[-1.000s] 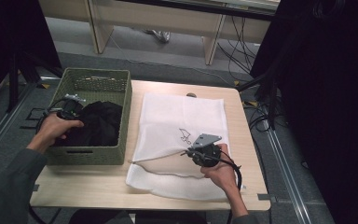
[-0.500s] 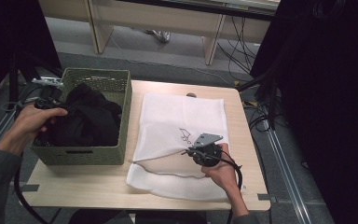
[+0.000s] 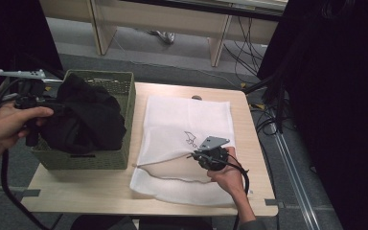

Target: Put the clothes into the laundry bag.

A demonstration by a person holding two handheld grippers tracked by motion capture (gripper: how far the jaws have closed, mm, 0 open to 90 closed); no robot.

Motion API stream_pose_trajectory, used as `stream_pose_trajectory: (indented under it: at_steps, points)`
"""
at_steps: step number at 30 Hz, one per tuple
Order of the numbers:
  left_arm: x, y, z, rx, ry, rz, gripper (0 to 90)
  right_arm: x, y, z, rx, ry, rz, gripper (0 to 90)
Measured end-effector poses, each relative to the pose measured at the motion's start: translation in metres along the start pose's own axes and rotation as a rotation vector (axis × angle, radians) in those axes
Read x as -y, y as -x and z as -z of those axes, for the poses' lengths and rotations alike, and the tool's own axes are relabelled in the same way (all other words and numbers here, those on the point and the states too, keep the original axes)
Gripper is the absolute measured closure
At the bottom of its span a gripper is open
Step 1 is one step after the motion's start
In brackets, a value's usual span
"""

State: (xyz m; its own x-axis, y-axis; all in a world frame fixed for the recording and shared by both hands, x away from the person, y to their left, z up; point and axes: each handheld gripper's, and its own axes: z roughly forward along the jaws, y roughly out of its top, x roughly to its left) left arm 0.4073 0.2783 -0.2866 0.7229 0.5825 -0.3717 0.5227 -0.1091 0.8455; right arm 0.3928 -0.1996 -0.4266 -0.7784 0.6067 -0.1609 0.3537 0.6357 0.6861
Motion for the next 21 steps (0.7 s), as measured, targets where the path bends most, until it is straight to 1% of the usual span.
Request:
stream_pose_trajectory:
  at_steps: [1, 2, 3, 4, 5, 6, 7, 8, 9, 11, 13, 14, 15, 16, 17, 18, 19, 20, 21]
  points:
    - [-0.002, 0.007, 0.001, 0.026, 0.006, -0.010, 66.2, 0.000, -0.001, 0.000, 0.005, 0.003, -0.006, 85.5]
    - [-0.004, 0.013, 0.002, 0.043, 0.005, -0.017, 66.3, 0.000, 0.000, 0.000, 0.003, 0.007, -0.001, 85.5]
    - [-0.005, 0.020, 0.003, 0.046, 0.006, -0.028, 66.3, 0.000, 0.000, 0.000, 0.000, 0.003, -0.001, 85.5]
    - [-0.007, 0.025, 0.003, 0.062, 0.010, -0.037, 66.3, 0.000, 0.001, 0.000, 0.003, 0.006, -0.003, 85.5]
    - [-0.009, 0.033, 0.004, 0.089, 0.019, -0.040, 66.3, 0.000, 0.001, 0.000, -0.001, 0.004, -0.004, 85.5]
    - [-0.012, 0.044, 0.006, 0.123, 0.033, -0.047, 66.3, 0.000, 0.000, 0.000, 0.002, 0.008, -0.003, 85.5]
    - [-0.012, 0.044, 0.006, 0.123, 0.033, -0.047, 66.3, 0.000, 0.000, 0.000, 0.002, 0.008, -0.003, 85.5]
    - [-0.014, 0.050, 0.007, 0.147, 0.042, -0.055, 66.3, 0.000, 0.000, 0.000, 0.003, 0.008, -0.004, 85.5]
    - [-0.015, 0.059, 0.007, 0.164, 0.049, -0.055, 66.3, 0.000, -0.001, 0.000, 0.002, 0.003, -0.017, 85.5]
    - [-0.015, 0.073, 0.003, 0.205, 0.043, -0.084, 66.3, 0.000, 0.000, 0.001, 0.003, 0.001, -0.017, 85.5]
    - [-0.013, 0.086, -0.002, 0.230, 0.030, -0.102, 66.2, -0.001, 0.001, 0.001, 0.002, 0.004, -0.007, 85.5]
    - [-0.011, 0.094, -0.006, 0.258, 0.028, -0.112, 66.2, -0.001, 0.001, 0.002, 0.001, 0.002, -0.010, 85.6]
    - [-0.008, 0.100, -0.011, 0.286, 0.023, -0.110, 66.2, -0.001, 0.001, 0.002, 0.003, 0.007, -0.014, 85.6]
    - [-0.003, 0.108, -0.017, 0.319, 0.022, -0.098, 66.2, -0.001, 0.001, 0.003, 0.006, 0.004, -0.025, 85.6]
    - [-0.001, 0.112, -0.020, 0.332, 0.018, -0.094, 66.2, -0.001, 0.002, 0.003, 0.001, 0.010, -0.007, 85.6]
    - [0.004, 0.116, -0.026, 0.356, 0.012, -0.098, 66.2, -0.001, 0.003, 0.003, 0.004, 0.011, -0.011, 85.7]
    - [0.009, 0.121, -0.033, 0.376, 0.007, -0.091, 66.2, -0.001, 0.003, 0.003, 0.004, 0.014, -0.013, 85.8]
    - [0.014, 0.123, -0.041, 0.384, -0.013, -0.106, 66.2, -0.001, 0.003, 0.003, 0.001, 0.018, -0.019, 85.9]
    - [0.019, 0.127, -0.050, 0.403, -0.024, -0.101, 66.1, -0.002, 0.002, 0.004, 0.005, 0.014, -0.039, 86.0]
